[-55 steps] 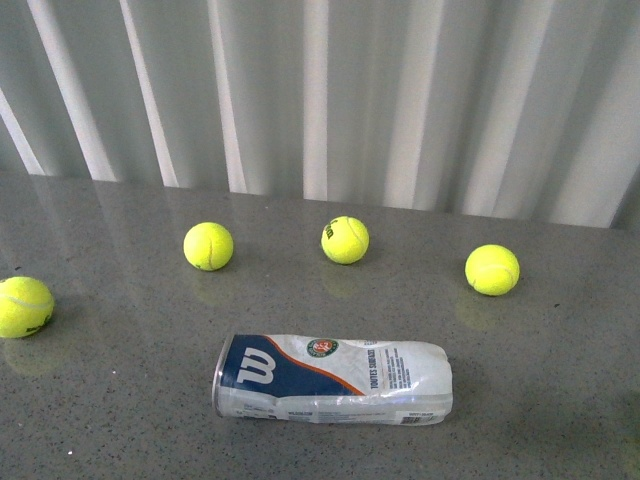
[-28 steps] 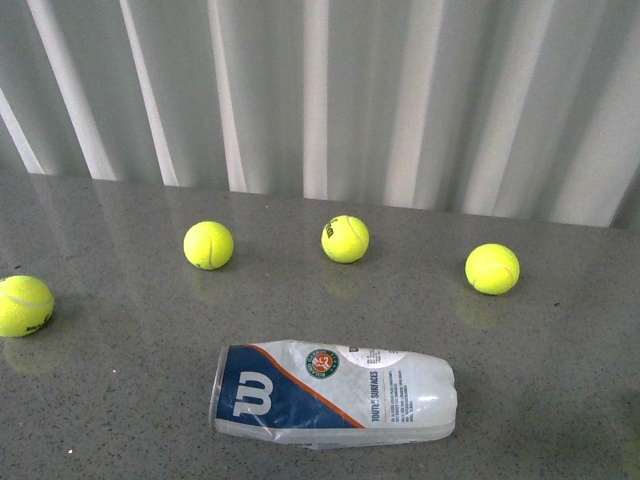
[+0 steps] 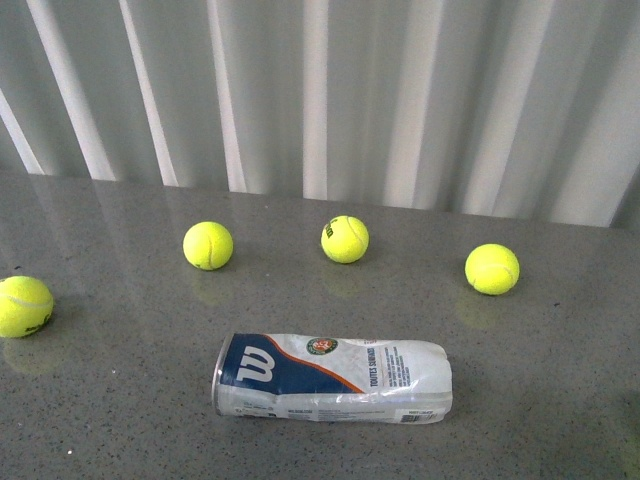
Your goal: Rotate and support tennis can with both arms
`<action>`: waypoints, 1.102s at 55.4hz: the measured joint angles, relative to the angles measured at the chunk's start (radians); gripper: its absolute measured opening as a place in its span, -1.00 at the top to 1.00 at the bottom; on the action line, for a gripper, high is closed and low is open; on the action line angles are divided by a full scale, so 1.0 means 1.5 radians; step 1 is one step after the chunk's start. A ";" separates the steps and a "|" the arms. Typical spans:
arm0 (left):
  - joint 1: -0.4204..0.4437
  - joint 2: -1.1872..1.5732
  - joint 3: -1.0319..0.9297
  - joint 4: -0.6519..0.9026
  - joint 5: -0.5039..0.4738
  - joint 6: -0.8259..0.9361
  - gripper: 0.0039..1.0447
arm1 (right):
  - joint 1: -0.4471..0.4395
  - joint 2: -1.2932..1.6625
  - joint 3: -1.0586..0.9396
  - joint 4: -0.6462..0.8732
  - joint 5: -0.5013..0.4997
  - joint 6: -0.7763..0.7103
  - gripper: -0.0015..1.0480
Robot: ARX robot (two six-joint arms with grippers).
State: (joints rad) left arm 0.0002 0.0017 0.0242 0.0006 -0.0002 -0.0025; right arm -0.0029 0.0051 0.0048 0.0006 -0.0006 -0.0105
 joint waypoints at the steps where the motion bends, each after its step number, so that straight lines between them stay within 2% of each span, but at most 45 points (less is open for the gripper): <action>1: 0.000 0.000 0.000 0.000 0.000 0.000 -0.87 | 0.000 0.000 0.000 0.000 0.000 0.000 0.57; 18: 0.003 0.005 0.002 -0.005 0.014 0.002 -0.87 | 0.000 -0.001 0.000 0.000 0.000 0.000 -0.41; 19: 0.018 0.024 0.013 -0.039 0.042 0.012 -0.87 | 0.000 -0.001 0.000 0.000 0.000 0.000 -0.48; 20: 0.037 0.049 0.035 -0.096 0.122 0.026 -0.87 | 0.000 -0.001 0.000 0.000 0.000 0.000 -0.51; 21: 0.049 0.068 0.048 -0.126 0.135 0.034 -0.87 | 0.000 -0.001 0.000 0.000 0.001 0.000 -0.58; 23: 0.086 0.148 0.100 -0.236 0.267 0.067 -0.87 | 0.000 -0.001 0.000 0.000 -0.001 0.000 -0.71; 26: 0.107 0.230 0.156 -0.334 0.361 0.075 -0.87 | 0.001 -0.001 0.000 0.000 -0.003 0.000 -0.87; 28: 0.108 0.269 0.187 -0.355 0.401 0.073 -0.87 | 0.001 -0.001 0.000 0.000 -0.001 0.001 -0.90; 32: 0.087 0.318 0.237 -0.313 0.401 0.075 -0.87 | 0.001 0.000 0.000 0.000 0.000 0.001 -0.85; 37: 0.046 0.414 0.299 -0.192 0.341 0.095 -0.87 | 0.001 -0.001 0.000 0.000 0.000 0.001 -0.86; 46: 0.001 0.703 0.376 -0.010 0.285 0.107 -0.87 | 0.001 -0.001 0.000 0.000 0.000 0.001 -0.86; 55: -0.037 0.951 0.413 0.066 0.262 0.102 -0.87 | 0.001 -0.001 0.000 0.000 0.000 0.001 -0.86; 61: -0.047 1.081 0.417 0.122 0.272 0.075 -0.87 | 0.001 -0.001 0.000 0.000 0.000 0.001 -0.86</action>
State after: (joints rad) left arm -0.0704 1.6234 0.6495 0.1837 0.4080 0.1104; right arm -0.0010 0.0036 0.0044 0.0002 -0.0010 -0.0093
